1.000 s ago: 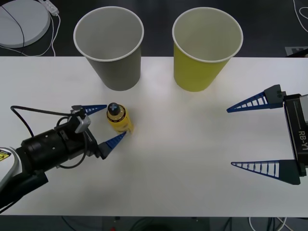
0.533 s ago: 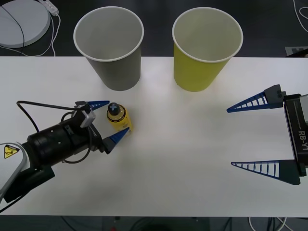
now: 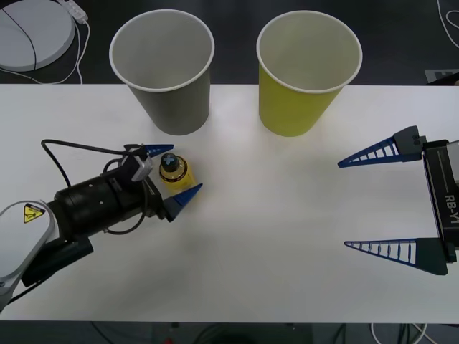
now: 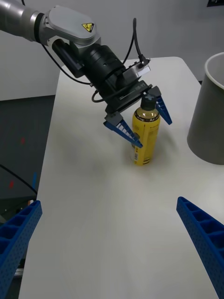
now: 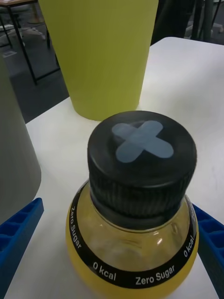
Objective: Put the can into the green bin and the plastic bottle into the gray bin
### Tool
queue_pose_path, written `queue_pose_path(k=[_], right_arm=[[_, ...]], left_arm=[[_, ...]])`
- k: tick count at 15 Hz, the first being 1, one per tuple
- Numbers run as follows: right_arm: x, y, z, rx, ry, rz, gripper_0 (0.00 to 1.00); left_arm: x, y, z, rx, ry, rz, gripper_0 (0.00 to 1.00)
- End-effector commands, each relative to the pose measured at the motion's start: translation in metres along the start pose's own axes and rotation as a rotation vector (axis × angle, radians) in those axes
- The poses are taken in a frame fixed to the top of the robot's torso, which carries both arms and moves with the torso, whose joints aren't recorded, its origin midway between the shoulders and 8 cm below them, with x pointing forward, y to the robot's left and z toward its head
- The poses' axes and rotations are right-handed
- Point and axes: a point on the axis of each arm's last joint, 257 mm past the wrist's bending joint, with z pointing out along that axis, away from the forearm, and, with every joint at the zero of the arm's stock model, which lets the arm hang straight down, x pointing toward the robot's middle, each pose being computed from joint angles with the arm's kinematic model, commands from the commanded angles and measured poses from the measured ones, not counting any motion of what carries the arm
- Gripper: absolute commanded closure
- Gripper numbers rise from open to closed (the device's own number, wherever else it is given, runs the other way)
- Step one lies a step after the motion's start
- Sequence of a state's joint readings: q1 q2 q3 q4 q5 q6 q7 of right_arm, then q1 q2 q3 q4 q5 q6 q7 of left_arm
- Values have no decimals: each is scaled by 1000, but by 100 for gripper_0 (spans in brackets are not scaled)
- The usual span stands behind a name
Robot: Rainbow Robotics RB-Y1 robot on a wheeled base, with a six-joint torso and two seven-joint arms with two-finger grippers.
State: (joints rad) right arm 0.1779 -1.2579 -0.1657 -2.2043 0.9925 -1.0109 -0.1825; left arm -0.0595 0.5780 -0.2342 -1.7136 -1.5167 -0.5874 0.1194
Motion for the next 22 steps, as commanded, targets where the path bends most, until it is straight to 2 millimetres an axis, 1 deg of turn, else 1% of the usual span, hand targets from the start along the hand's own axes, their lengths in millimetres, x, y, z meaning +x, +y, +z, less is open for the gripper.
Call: queue_pose_path(k=[1, 3, 8, 9, 10, 16, 22], right_arm=[[0, 0, 0, 0, 0, 0, 0], [0, 0, 0, 0, 0, 0, 0], [0, 0, 0, 0, 0, 0, 0], [0, 0, 0, 0, 0, 0, 0], [0, 0, 0, 0, 0, 0, 0], [0, 0, 0, 0, 0, 0, 0], [0, 0, 0, 0, 0, 0, 0]], left_arm=[[-1, -6, 5, 4, -3, -3, 0], [-2, -9, 7, 9, -6, -5, 0], [-2, -9, 7, 9, -6, -5, 0], [-2, -9, 7, 9, -5, -4, 40], [-1, -9, 6, 7, -3, -4, 100], [1, -8, 4, 8, 2, -6, 100], [-3, -8, 4, 8, -12, -30, 100]])
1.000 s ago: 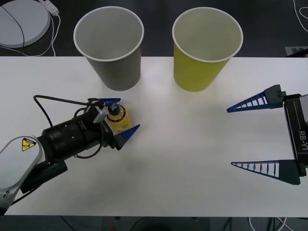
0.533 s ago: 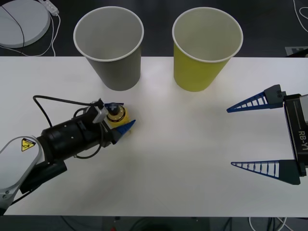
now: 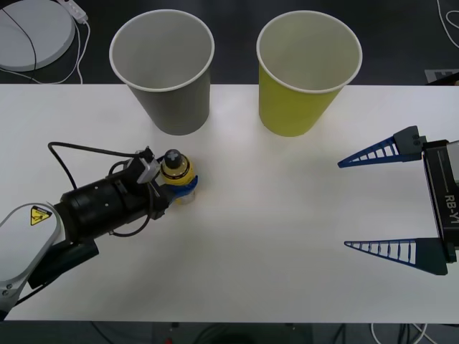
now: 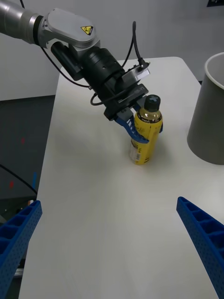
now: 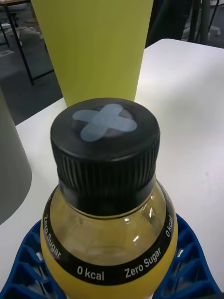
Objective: Put the can into the green bin and the plastic bottle into the gray bin
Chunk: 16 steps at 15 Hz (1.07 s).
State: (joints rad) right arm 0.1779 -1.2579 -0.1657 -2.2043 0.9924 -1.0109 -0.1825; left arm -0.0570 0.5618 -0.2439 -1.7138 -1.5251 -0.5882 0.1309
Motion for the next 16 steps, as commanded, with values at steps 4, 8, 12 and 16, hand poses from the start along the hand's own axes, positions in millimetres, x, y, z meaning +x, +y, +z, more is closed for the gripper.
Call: queue_pose_path(k=[4, 8, 12, 16], right_arm=[[0, 0, 0, 0, 0, 0, 0], [0, 0, 0, 0, 0, 0, 0], [0, 0, 0, 0, 0, 0, 0], [0, 0, 0, 0, 0, 0, 0]], left_arm=[[-9, 4, -4, -3, -13, -10, 100], [-16, 12, -13, -3, -8, -10, 100], [-23, 20, -24, -6, 19, -10, 100], [-34, 26, -39, -38, 38, -31, 100]])
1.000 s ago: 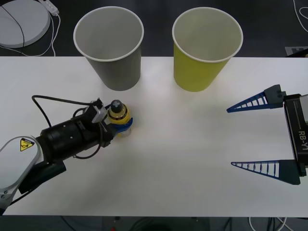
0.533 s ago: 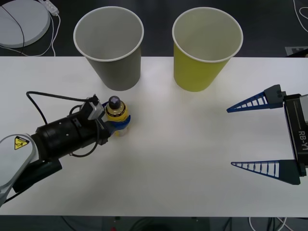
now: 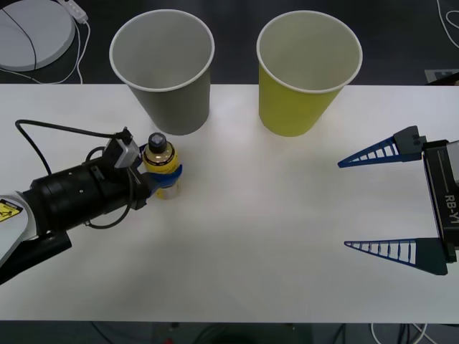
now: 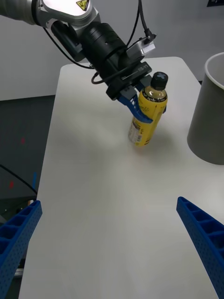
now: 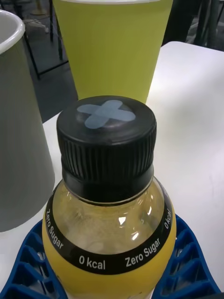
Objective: Put the can into the green bin and the plastic bottle into the gray bin
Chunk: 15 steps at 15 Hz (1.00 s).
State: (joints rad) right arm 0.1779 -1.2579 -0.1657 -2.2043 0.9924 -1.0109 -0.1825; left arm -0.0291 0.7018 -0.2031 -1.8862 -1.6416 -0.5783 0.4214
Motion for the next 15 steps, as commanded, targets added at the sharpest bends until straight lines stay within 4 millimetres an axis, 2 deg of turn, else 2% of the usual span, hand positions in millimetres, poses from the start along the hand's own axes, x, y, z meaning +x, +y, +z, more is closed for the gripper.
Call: queue_pose_path(k=[1, 4, 7, 10, 12, 15], right_arm=[[0, 0, 0, 0, 0, 0, 0], [0, 0, 0, 0, 0, 0, 0], [0, 0, 0, 0, 0, 0, 0], [0, 0, 0, 0, 0, 0, 0], [0, 0, 0, 0, 0, 0, 0], [0, 0, 0, 0, 0, 0, 0]], left_arm=[[-8, 2, -8, -21, 4, -19, 100], [-15, 6, -18, -39, 2, -69, 100], [-15, 17, -28, -65, 27, -77, 100], [-17, 29, -46, -50, 87, -68, 100], [-17, 42, -64, -57, 125, -67, 100], [-23, 53, -78, -73, 145, -92, 100]])
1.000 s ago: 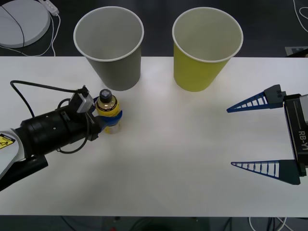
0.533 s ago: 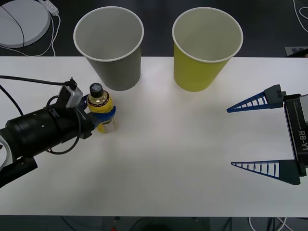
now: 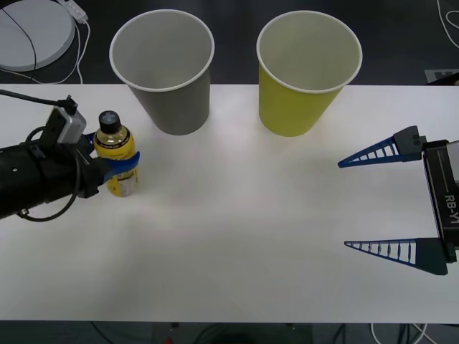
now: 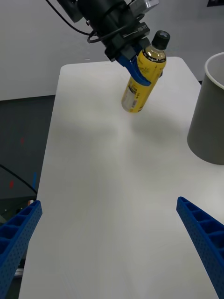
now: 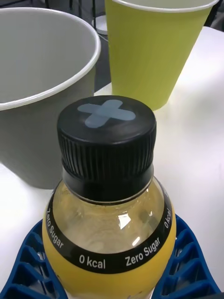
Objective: Put the can into the green bin and the plastic bottle into the gray bin
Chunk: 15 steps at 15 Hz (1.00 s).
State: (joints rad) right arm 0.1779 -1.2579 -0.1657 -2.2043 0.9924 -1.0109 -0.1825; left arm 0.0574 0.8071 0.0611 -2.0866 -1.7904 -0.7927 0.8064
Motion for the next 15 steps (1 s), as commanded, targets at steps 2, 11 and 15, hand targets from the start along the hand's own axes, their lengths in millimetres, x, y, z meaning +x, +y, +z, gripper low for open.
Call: queue_pose_path(k=[2, 11, 15], right_arm=[[0, 0, 0, 0, 0, 0, 0], [0, 0, 0, 0, 0, 0, 0], [0, 0, 0, 0, 0, 0, 0]], left_arm=[[-7, 12, -12, -30, 31, -15, 100], [-29, 50, -64, -40, 183, 28, 100], [-52, 65, -82, -57, 219, 52, 100]])
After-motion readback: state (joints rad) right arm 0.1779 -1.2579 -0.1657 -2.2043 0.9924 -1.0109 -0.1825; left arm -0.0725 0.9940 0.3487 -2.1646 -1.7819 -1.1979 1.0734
